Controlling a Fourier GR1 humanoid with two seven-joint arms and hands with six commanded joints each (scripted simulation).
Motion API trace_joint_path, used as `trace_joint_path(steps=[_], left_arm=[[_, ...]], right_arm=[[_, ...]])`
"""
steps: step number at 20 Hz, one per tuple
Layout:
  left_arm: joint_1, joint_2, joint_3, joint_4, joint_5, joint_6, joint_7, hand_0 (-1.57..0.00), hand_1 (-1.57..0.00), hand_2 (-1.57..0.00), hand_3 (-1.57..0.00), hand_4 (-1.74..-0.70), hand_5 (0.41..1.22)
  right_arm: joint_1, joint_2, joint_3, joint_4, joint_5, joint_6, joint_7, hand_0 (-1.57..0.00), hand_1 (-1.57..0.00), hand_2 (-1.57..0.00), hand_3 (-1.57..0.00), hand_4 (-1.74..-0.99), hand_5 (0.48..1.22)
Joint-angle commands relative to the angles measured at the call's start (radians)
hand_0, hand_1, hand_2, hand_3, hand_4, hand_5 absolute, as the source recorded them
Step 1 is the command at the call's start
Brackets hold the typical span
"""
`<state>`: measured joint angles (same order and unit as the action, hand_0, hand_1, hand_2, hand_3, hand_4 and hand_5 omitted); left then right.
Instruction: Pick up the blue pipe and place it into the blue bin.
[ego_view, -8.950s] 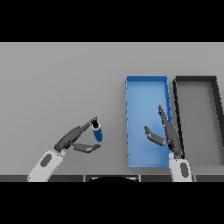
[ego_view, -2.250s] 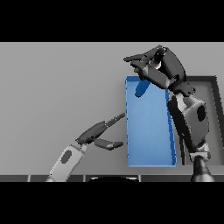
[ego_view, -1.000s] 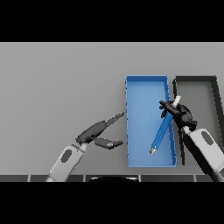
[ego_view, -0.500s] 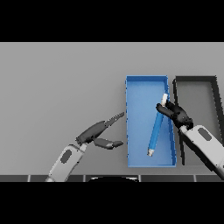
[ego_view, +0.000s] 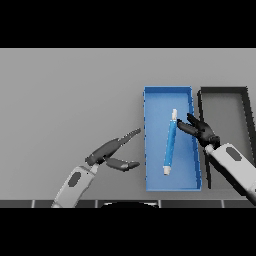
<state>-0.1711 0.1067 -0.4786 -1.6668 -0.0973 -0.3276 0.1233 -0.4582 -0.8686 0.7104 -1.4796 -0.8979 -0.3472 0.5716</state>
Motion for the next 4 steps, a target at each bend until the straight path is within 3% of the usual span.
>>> trace_joint_path(steps=[1, 4], left_arm=[[-0.003, 0.001, 0.001, -0.003, 0.007, -0.006, 0.007, 0.0, 0.0, 0.0, 0.0, -0.89, 0.479], [0.006, -0.019, -0.021, -0.029, 0.005, 0.002, 0.039, 0.0, 0.0, 0.0, 0.0, -0.89, 0.48]], right_arm=[[-0.001, -0.004, 0.001, -0.003, -0.001, 0.005, 0.007, -0.21, -0.1, -0.02, 0.0, -1.152, 0.802], [-0.002, -0.002, 0.006, -0.005, 0.004, 0.006, 0.01, -0.21, -0.1, -0.02, 0.0, -1.152, 0.798]])
